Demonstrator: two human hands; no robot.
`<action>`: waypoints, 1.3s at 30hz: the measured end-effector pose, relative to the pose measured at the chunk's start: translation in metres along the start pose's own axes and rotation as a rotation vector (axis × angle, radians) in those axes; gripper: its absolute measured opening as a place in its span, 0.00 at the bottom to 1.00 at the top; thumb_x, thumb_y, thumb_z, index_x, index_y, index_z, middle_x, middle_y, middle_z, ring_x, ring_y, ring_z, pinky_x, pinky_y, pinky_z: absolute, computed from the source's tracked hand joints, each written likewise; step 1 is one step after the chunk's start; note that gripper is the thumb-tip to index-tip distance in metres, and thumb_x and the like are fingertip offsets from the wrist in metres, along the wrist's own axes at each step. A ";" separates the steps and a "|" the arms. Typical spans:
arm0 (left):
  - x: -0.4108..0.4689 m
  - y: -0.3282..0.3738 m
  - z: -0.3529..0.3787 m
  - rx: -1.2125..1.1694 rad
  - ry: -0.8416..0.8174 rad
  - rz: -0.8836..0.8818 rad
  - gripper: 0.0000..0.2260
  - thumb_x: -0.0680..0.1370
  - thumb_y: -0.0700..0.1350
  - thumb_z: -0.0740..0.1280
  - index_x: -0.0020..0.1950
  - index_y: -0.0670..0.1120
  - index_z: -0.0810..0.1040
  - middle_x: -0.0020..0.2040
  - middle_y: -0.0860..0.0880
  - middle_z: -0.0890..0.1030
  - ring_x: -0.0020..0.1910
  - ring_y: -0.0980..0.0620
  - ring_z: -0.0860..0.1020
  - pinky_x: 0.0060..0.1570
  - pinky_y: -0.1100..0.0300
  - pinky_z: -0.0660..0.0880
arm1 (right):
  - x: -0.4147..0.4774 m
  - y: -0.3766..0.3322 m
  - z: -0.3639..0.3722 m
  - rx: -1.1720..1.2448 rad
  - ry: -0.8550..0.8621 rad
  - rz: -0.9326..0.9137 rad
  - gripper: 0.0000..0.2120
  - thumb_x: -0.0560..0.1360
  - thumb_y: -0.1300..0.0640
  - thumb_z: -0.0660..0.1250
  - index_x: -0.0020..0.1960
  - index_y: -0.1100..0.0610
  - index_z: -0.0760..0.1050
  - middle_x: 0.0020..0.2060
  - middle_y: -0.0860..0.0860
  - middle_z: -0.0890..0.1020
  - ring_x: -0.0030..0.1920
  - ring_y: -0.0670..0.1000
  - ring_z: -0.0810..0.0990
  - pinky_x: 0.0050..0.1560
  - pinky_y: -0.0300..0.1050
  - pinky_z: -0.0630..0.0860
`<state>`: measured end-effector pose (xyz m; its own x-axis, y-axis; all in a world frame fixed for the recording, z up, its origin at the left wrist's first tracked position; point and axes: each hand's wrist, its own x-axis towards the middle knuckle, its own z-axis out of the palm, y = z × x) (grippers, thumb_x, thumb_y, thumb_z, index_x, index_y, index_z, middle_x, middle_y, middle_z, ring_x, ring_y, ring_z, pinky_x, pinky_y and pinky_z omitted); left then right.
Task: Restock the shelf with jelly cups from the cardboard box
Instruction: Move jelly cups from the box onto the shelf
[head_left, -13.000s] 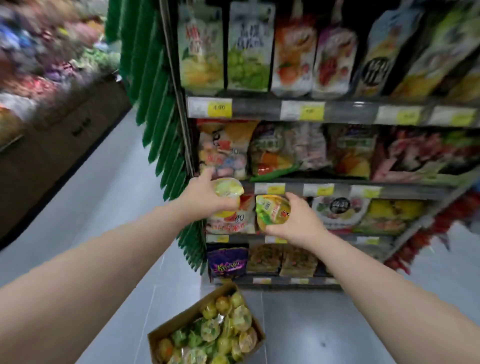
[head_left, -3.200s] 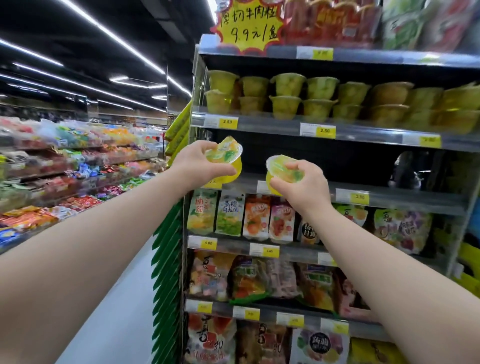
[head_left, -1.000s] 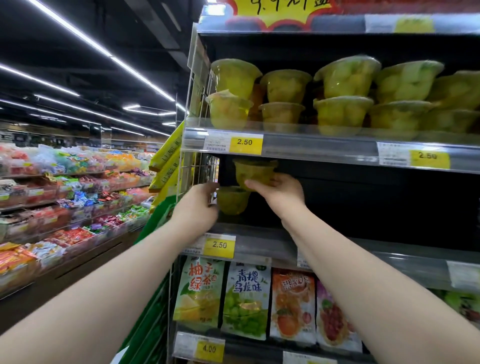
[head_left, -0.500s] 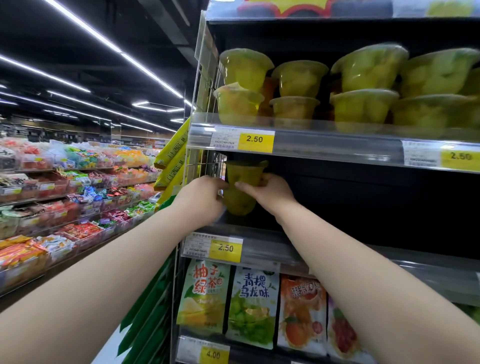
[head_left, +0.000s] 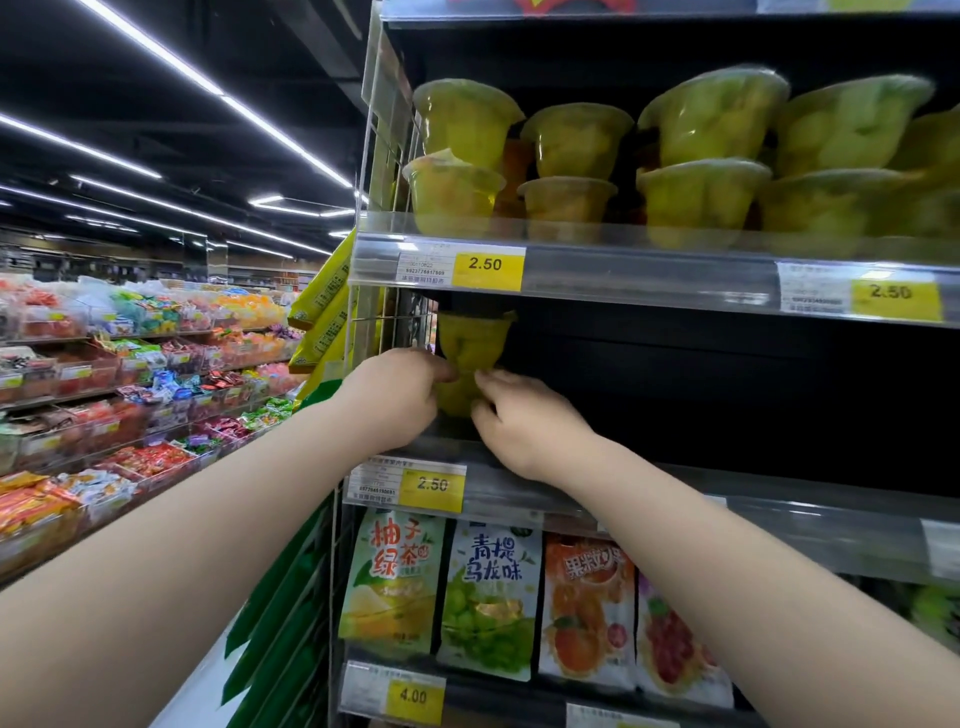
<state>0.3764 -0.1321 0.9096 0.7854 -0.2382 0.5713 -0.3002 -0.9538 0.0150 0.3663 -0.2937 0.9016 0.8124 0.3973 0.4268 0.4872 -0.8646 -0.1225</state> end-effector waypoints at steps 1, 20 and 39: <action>0.003 0.000 0.000 0.007 -0.020 -0.005 0.21 0.79 0.38 0.58 0.71 0.52 0.71 0.71 0.47 0.71 0.69 0.46 0.69 0.64 0.55 0.69 | 0.003 0.000 -0.001 0.001 -0.018 0.012 0.22 0.82 0.52 0.52 0.74 0.59 0.63 0.74 0.56 0.64 0.72 0.58 0.63 0.70 0.51 0.63; 0.030 0.006 0.000 -0.024 -0.195 -0.122 0.18 0.80 0.41 0.58 0.70 0.51 0.73 0.70 0.45 0.72 0.67 0.45 0.72 0.63 0.55 0.70 | 0.040 0.024 0.006 -0.015 -0.151 0.149 0.24 0.82 0.52 0.50 0.77 0.56 0.56 0.77 0.55 0.56 0.75 0.58 0.59 0.72 0.52 0.60; -0.221 -0.005 -0.025 -0.054 -0.170 -0.175 0.28 0.77 0.54 0.65 0.75 0.51 0.62 0.75 0.47 0.62 0.72 0.43 0.63 0.67 0.46 0.67 | -0.178 -0.066 0.055 0.004 0.054 0.142 0.37 0.75 0.39 0.65 0.78 0.46 0.52 0.77 0.49 0.55 0.76 0.51 0.55 0.73 0.53 0.61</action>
<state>0.1906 -0.0698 0.8034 0.9065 -0.1021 0.4096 -0.1765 -0.9731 0.1481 0.2067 -0.2903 0.7848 0.8546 0.2541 0.4529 0.3704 -0.9095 -0.1886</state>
